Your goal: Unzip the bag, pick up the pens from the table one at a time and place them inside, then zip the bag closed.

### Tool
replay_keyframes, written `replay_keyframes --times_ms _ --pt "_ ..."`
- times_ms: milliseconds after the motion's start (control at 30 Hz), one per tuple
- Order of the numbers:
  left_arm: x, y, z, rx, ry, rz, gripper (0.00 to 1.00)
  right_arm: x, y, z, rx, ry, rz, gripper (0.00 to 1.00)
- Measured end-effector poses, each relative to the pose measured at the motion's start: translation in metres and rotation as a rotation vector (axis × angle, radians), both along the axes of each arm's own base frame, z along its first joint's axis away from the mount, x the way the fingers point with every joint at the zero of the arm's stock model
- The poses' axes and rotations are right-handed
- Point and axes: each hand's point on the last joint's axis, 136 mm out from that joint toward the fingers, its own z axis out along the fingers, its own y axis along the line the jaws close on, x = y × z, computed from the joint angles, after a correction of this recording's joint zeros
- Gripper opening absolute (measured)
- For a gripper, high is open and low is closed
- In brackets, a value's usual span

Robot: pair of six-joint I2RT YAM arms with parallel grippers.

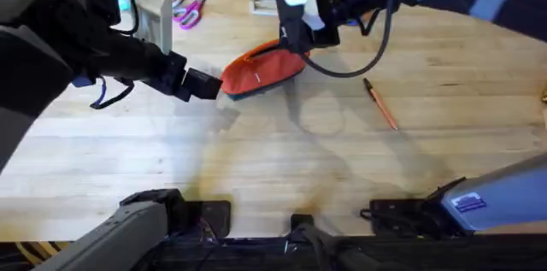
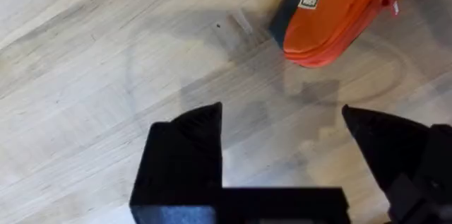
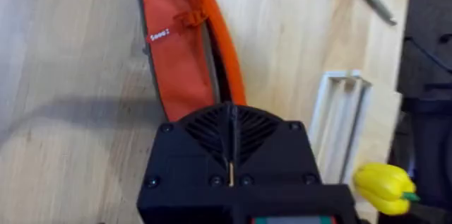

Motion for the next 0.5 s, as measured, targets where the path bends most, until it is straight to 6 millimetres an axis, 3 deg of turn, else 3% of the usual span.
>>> replay_keyframes --times_ms 200,500 --pt "0.0 0.0 0.0 0.0 0.0 0.0 0.993 0.002 0.001 -0.025 -0.025 0.051 0.0 0.034" --pt "0.0 0.0 0.0 0.0 0.0 0.0 0.994 0.01 0.015 -0.021 0.045 0.022 0.034 0.034"
